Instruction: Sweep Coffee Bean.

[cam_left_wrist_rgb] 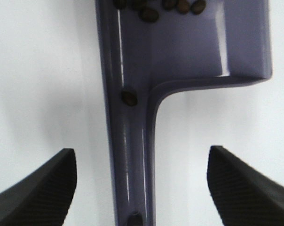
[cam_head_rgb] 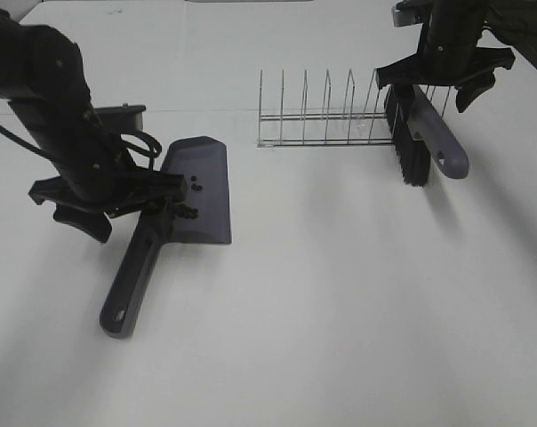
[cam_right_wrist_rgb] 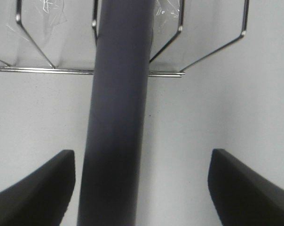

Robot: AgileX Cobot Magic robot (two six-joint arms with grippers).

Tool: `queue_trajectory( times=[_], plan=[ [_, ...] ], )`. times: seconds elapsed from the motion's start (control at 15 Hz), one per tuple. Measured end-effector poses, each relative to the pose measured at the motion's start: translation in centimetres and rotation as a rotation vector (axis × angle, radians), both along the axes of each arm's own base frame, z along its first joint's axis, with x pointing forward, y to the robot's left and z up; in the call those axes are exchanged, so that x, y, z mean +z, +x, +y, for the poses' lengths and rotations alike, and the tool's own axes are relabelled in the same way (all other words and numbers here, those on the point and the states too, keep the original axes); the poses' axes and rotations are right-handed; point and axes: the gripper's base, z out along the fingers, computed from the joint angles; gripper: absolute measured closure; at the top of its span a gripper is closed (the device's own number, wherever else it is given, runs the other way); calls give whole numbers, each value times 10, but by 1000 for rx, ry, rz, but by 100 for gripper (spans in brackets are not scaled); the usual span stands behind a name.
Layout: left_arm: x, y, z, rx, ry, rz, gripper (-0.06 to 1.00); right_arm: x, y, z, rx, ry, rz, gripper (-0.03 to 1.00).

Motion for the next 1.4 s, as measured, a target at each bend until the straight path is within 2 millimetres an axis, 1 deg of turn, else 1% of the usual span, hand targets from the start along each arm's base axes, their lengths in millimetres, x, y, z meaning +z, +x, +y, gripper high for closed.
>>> queue_trajectory(
  times=[0.2, 0.27, 0.33, 0.47, 0.53, 0.6, 0.67, 0.73, 0.8, 0.87, 1.0, 1.07, 1.2, 1.27, 1.33, 1.4],
  plan=[
    [52, -13, 11, -57, 37, -76, 24, 28, -10, 1, 4, 21, 12, 23],
    [61, -16, 13, -66, 46, -82, 24, 32, -13, 1, 5, 29, 20, 23],
    [80, -25, 18, -79, 62, -93, 24, 37, -15, 2, 17, 39, 27, 23],
    [114, -43, 28, -87, 77, -115, 24, 41, -17, 5, 37, 71, 29, 23],
    [129, -53, 33, -89, 85, -123, 23, 46, -19, 6, 41, 91, 26, 23],
    [145, -65, 39, -94, 94, -133, 23, 52, -23, 7, 41, 109, 22, 23],
    [159, -78, 46, -92, 99, -143, 23, 63, -29, 7, 41, 117, 12, 23],
    [168, -90, 52, -94, 109, -155, 23, 71, -38, 6, 42, 120, 10, 23],
    [174, -105, 58, -90, 102, -171, 23, 77, -46, 5, 41, 120, 16, 23],
    [178, -131, 70, -81, 96, -183, 23, 84, -61, 3, 42, 120, 32, 23],
    [170, -167, 85, -70, 92, -185, 23, 93, -86, -1, 42, 117, 55, 23],
    [163, -184, 92, -69, 94, -181, 23, 96, -98, -2, 42, 116, 67, 23],
    [150, -218, 107, -64, 85, -202, 23, 102, -130, -7, 42, 112, 95, 23],
    [145, -233, 114, -63, 77, -223, 23, 104, -148, -10, 42, 110, 112, 23],
    [143, -242, 117, -62, 72, -236, 23, 105, -156, -11, 42, 109, 118, 23],
    [139, -255, 123, -59, 59, -269, 23, 104, -176, -14, 43, 106, 139, 23]
  ],
)
